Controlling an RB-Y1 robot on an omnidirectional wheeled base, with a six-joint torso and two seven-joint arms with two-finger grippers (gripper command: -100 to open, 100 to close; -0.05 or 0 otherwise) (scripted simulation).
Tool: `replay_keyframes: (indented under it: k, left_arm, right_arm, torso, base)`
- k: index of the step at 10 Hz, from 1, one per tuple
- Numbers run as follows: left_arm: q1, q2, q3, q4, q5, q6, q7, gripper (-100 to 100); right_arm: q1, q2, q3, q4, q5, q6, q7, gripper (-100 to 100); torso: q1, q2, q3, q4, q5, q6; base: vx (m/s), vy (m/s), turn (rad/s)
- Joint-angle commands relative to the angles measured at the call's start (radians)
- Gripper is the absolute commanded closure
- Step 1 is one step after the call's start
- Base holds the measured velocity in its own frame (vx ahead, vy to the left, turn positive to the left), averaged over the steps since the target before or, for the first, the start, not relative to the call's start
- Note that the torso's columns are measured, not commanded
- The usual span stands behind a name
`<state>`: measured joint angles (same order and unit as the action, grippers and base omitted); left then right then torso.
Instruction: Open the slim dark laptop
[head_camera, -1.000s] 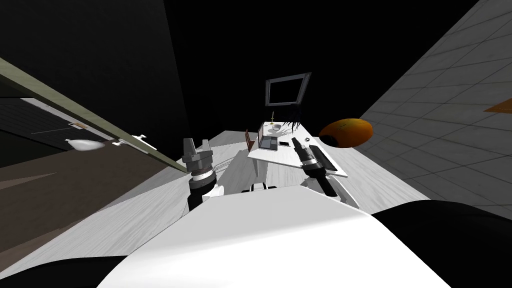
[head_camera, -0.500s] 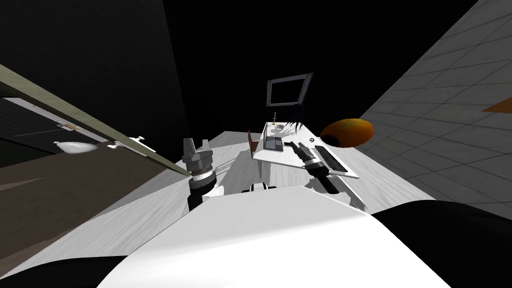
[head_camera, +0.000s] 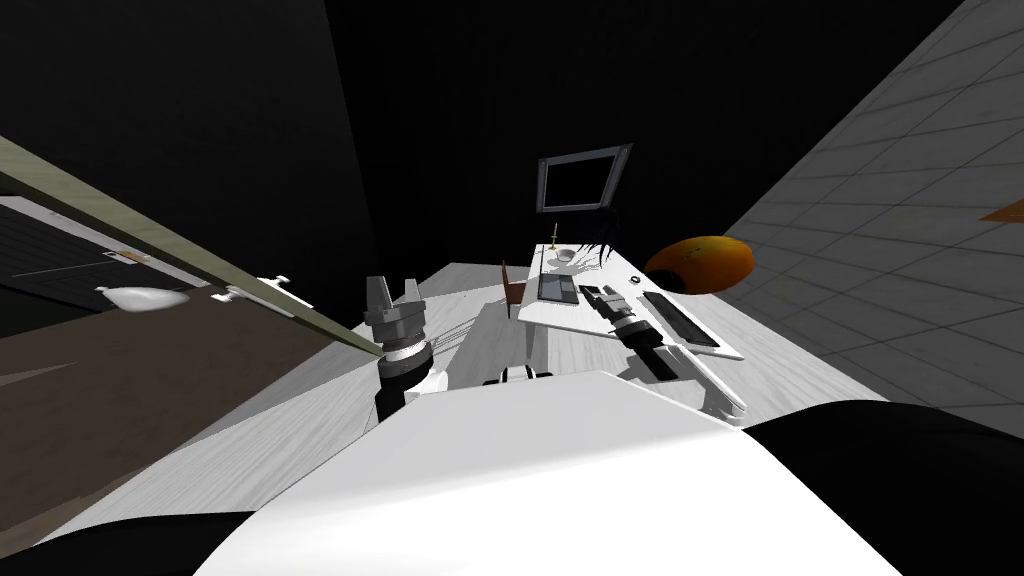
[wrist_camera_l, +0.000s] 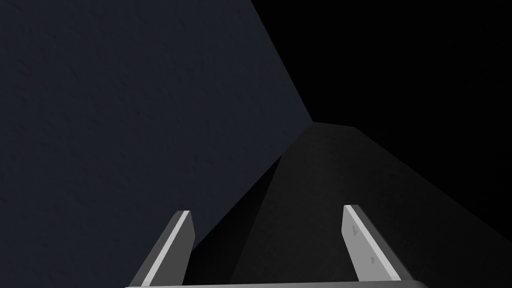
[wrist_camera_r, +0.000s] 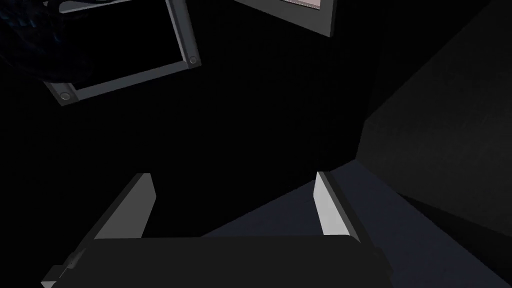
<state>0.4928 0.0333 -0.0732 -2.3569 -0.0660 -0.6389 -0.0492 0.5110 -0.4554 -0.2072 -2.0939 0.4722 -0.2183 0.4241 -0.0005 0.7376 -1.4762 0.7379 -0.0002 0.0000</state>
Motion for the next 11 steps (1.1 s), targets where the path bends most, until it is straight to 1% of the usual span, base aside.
replay_keyframes:
  k: [1, 2, 4, 7, 8, 9, 10, 11]
  left_arm:
    - [0.000, 0.000, 0.000, 0.000, 0.000, 0.000, 0.000, 0]
    - [0.000, 0.000, 0.000, 0.000, 0.000, 0.000, 0.000, 0]
    - [0.000, 0.000, 0.000, 0.000, 0.000, 0.000, 0.000, 0]
    - [0.000, 0.000, 0.000, 0.000, 0.000, 0.000, 0.000, 0]
    - [0.000, 0.000, 0.000, 0.000, 0.000, 0.000, 0.000, 0]
    - [0.000, 0.000, 0.000, 0.000, 0.000, 0.000, 0.000, 0]
    - [0.000, 0.000, 0.000, 0.000, 0.000, 0.000, 0.000, 0]
    - [0.000, 0.000, 0.000, 0.000, 0.000, 0.000, 0.000, 0]
  right_arm:
    - [-0.009, -0.062, -0.028, 0.051, 0.082, 0.059, 0.076, -100]
    - [-0.009, -0.062, -0.028, 0.051, 0.090, 0.059, 0.076, -100]
    - [-0.020, -0.107, -0.045, 0.097, 0.154, 0.107, 0.135, -100]
    - [-0.041, -0.169, -0.065, 0.172, 0.244, 0.177, 0.220, -100]
    - [-0.049, -0.188, -0.070, 0.198, 0.270, 0.200, 0.247, -100]
    - [-0.057, -0.206, -0.075, 0.224, 0.295, 0.223, 0.273, -100]
    - [-0.057, -0.206, -0.075, 0.224, 0.295, 0.223, 0.273, -100]
    - [-0.064, -0.223, -0.079, 0.249, 0.318, 0.245, 0.298, -100]
  torso:
    - [0.001, 0.000, 0.000, 0.000, 0.000, 0.000]
    - [0.003, 0.000, 0.000, 0.000, 0.001, 0.000]
    - [-0.003, 0.000, 0.000, 0.000, -0.001, 0.000]
    - [0.006, -0.001, -0.001, 0.000, 0.002, 0.000]
    - [0.003, -0.001, -0.001, 0.000, 0.001, 0.000]
    - [-0.002, 0.001, 0.000, 0.000, 0.000, 0.000]
    - [-0.003, 0.000, 0.000, 0.000, -0.001, 0.000]
    - [-0.005, 0.003, 0.002, 0.001, -0.001, 0.000]
  base:
    - [0.073, 0.225, -0.004]
    - [0.059, 0.158, -0.007]
    - [0.080, 0.142, 0.017]
    - [0.122, 0.254, 0.036]
    - [0.116, 0.218, 0.056]
    - [0.130, 0.200, 0.062]
    - [0.083, 0.138, 0.014]
    - [0.042, 0.130, 0.035]
